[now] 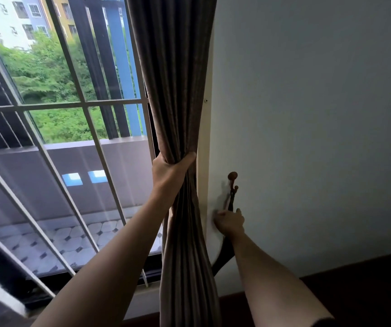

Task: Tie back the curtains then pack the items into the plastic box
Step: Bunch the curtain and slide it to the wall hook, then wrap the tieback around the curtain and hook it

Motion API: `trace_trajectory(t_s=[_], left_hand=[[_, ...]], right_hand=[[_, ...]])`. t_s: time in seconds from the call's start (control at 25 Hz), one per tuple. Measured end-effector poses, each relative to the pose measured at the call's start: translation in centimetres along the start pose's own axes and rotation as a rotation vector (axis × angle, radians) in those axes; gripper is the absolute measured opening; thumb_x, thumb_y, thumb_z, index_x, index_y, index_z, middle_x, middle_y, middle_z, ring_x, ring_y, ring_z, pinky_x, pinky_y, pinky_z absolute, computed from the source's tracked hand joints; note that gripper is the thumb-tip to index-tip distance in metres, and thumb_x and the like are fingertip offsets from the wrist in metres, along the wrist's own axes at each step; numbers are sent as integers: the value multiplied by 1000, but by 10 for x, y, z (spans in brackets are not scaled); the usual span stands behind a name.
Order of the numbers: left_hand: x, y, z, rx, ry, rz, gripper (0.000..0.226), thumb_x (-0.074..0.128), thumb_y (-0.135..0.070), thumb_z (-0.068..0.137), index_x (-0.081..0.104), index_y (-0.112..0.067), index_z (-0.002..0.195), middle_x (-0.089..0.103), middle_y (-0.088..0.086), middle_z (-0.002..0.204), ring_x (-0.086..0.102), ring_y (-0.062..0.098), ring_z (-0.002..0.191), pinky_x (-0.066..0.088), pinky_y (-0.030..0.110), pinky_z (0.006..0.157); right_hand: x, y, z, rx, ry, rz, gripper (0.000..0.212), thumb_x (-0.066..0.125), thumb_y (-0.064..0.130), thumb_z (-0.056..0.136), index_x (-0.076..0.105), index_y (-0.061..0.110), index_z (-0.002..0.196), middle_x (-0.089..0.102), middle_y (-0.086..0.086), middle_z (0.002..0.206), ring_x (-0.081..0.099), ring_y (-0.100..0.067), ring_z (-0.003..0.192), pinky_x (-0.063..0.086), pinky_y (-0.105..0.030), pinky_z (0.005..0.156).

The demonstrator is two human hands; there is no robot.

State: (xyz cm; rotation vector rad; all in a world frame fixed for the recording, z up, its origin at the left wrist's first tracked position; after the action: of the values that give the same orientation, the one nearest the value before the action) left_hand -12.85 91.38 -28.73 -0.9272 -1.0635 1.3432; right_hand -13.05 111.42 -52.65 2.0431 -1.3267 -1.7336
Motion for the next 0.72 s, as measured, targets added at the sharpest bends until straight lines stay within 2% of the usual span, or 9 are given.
trace_trajectory(t_s=[0.08,0.16,0.2,0.24,0.32,0.4,0.44,0.56,0.72], left_hand=[[1,2,1,2,4,-3,18,74,-25,65,64,-29,80,69,-8,82,67,12,79,58,33,76],[1,3,2,0,5,3,18,75,-25,65,65,-27,80,69,-7,80,67,10,74,57,30,72],[1,3,3,0,3,4,17,76,-23,67,65,-27,79,69,-7,78,67,7,71,57,29,70],[1,3,4,4,1,6,17,77,-19,69,65,-27,77,69,-8,76,66,3,67,56,27,68],[2,3,5,10,3,14,17,76,-16,72,64,-28,75,68,-12,70,64,-2,62,56,23,65],[4,2,4,13,17,11,17,76,-15,72,64,-28,72,68,-14,62,64,0,59,56,22,61],[6,2,3,8,28,4,18,75,-13,73,64,-26,71,67,-14,59,64,1,57,55,21,58],[8,2,1,-3,46,-10,13,74,-11,74,66,-21,75,67,-9,60,64,4,55,54,20,53],[13,4,-3,-24,58,-16,9,72,-11,75,66,-7,81,67,-3,61,64,13,56,55,28,55]], right_hand=[[4,3,4,43,11,-18,43,45,36,89,52,21,129,38,-11,144,26,-36,137,26,-49,111],[-7,4,0,-1,-156,78,27,53,32,85,59,18,107,58,-8,114,52,-32,116,42,-46,98],[-13,6,-9,-72,-247,177,18,57,27,82,56,17,98,62,-7,101,59,-31,103,47,-41,87],[-18,6,-20,-140,-314,301,20,59,20,81,51,16,98,62,-5,93,62,-31,94,48,-37,78],[-25,5,-46,-200,-368,546,44,61,11,81,38,16,118,62,-1,88,63,-28,86,46,-33,72],[-24,3,-58,-156,-282,781,67,66,11,79,32,18,135,63,-2,100,63,-24,90,50,-37,82],[-24,4,-61,-118,-189,899,67,69,12,76,38,16,135,65,-5,108,63,-25,94,51,-40,88],[-40,12,-78,-65,110,1100,41,67,4,77,61,5,117,66,-22,111,64,-40,99,52,-51,91],[-71,36,-122,-174,269,1007,24,60,0,83,64,0,106,66,-26,103,65,-36,89,54,-44,82]])
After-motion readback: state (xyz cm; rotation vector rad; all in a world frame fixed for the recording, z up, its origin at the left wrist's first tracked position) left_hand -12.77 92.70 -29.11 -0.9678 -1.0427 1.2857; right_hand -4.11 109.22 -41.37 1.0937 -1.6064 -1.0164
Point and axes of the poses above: each hand's wrist, its own z-axis towards the middle knuckle, its own x-axis out of the palm, y = z × x, the point moved 8 cm from there along z, towards the middle knuckle
